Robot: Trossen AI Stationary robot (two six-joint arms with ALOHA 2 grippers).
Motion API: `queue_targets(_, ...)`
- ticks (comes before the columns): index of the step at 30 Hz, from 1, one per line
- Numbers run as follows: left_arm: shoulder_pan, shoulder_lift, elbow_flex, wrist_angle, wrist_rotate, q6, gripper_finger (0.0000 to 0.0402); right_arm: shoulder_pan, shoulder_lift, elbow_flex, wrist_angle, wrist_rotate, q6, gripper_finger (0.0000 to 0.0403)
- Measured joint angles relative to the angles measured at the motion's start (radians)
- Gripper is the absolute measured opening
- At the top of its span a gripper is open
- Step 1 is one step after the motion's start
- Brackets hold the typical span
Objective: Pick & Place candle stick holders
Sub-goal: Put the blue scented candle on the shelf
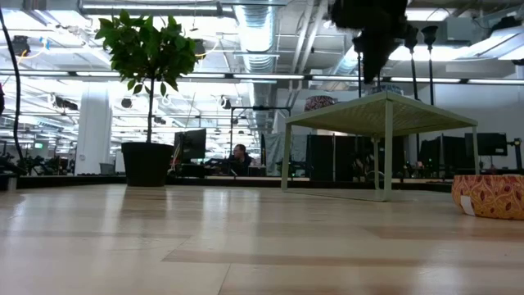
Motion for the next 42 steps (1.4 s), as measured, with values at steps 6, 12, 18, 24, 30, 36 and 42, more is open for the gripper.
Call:
queue_targets(6, -0.001, -0.002, 0.0, 0.0, -0.002, 0.026, 0.0002, 0.025, -0.049, 0.001, 0.181, -0.012, -0.09, 0.0)
queue_targets(12, -0.001, -0.006, 0.0, -0.02, -0.002, 0.03, 0.0002, -0.01, -0.047, -0.035, 0.184, -0.015, -0.1, 0.0)
queue_targets(18, -0.003, -0.022, 0.002, -0.021, 0.005, 0.03, 0.0002, -0.044, -0.046, -0.046, 0.199, -0.024, -0.119, 0.0)
queue_targets(24, -0.003, -0.023, 0.002, -0.024, 0.005, 0.03, 0.0002, -0.087, -0.039, -0.046, 0.209, -0.02, -0.157, 0.0)
queue_targets(30, -0.003, -0.023, 0.002, -0.024, 0.005, 0.03, 0.0002, -0.115, -0.008, -0.043, 0.283, -0.051, -0.23, 0.0)
queue_targets(36, -0.002, -0.023, 0.002, -0.024, 0.005, 0.03, 0.0002, -0.108, 0.037, -0.047, 0.248, -0.063, -0.261, 0.0)
queue_targets(42, -0.002, -0.023, 0.002, -0.024, 0.0, 0.031, 0.0002, -0.102, 0.068, -0.046, 0.21, -0.065, -0.261, 0.0)
